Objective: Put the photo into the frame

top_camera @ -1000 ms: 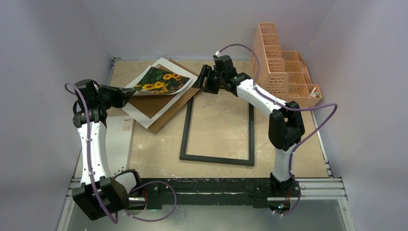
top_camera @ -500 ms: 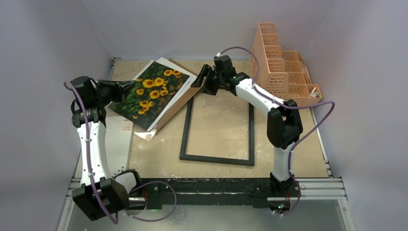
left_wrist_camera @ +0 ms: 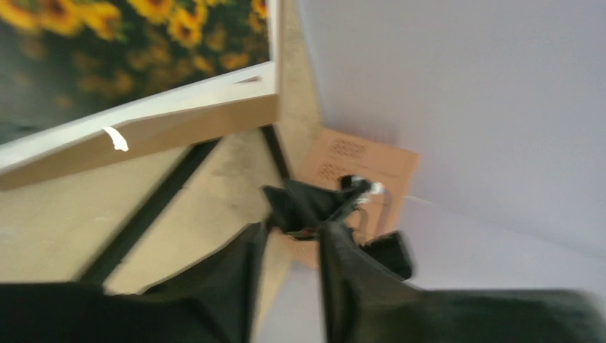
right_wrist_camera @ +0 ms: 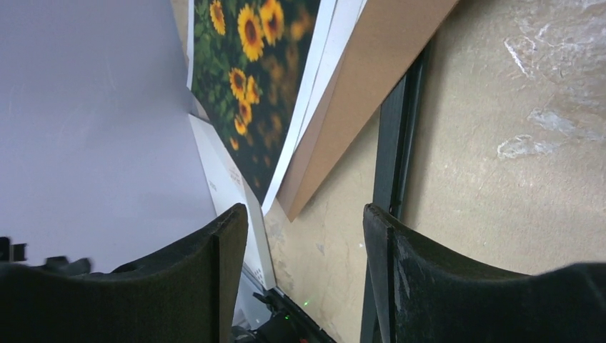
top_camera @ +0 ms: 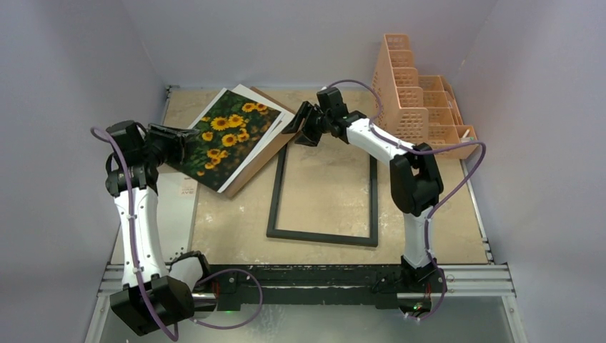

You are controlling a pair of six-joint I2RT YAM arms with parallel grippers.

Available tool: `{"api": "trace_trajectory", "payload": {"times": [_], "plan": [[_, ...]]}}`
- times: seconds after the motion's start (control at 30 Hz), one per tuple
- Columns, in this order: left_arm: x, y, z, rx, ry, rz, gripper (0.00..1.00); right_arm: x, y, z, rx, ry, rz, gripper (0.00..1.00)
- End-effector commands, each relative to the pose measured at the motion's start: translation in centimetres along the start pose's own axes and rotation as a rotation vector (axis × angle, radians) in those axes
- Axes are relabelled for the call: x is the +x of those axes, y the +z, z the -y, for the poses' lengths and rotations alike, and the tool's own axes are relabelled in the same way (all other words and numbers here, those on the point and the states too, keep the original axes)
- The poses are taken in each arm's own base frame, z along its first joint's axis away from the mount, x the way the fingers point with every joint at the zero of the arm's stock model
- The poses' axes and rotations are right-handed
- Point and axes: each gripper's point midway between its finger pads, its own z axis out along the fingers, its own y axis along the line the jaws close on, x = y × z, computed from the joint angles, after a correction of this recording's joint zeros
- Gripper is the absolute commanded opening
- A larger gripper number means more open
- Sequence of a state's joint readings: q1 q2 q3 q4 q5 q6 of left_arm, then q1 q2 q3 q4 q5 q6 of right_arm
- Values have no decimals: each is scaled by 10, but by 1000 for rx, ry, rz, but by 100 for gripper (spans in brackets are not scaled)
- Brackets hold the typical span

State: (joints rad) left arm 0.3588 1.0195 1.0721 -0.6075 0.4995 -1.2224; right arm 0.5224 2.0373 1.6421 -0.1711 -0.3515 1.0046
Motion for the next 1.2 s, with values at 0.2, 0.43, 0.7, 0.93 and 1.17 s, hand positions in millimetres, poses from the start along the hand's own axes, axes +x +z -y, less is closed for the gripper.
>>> {"api": "trace_trajectory", "payload": {"times": [0.2,0.43,0.7,0.93,1.17], "plan": [[27,4,-164,-404,199,-72,69,40,1,-8,-107,-53,-96,63],[58,25,-221,-312,187,-125,73,50,-6,-7,-148,-74,-111,62],[61,51,-242,-246,137,-114,74,50,-15,-18,-187,-106,-105,62],[45,64,-231,-123,172,-8,70,50,-19,-25,-214,-116,-111,61],[46,62,-231,-2,102,83,61,42,-17,-32,-217,-143,-97,61]]}}
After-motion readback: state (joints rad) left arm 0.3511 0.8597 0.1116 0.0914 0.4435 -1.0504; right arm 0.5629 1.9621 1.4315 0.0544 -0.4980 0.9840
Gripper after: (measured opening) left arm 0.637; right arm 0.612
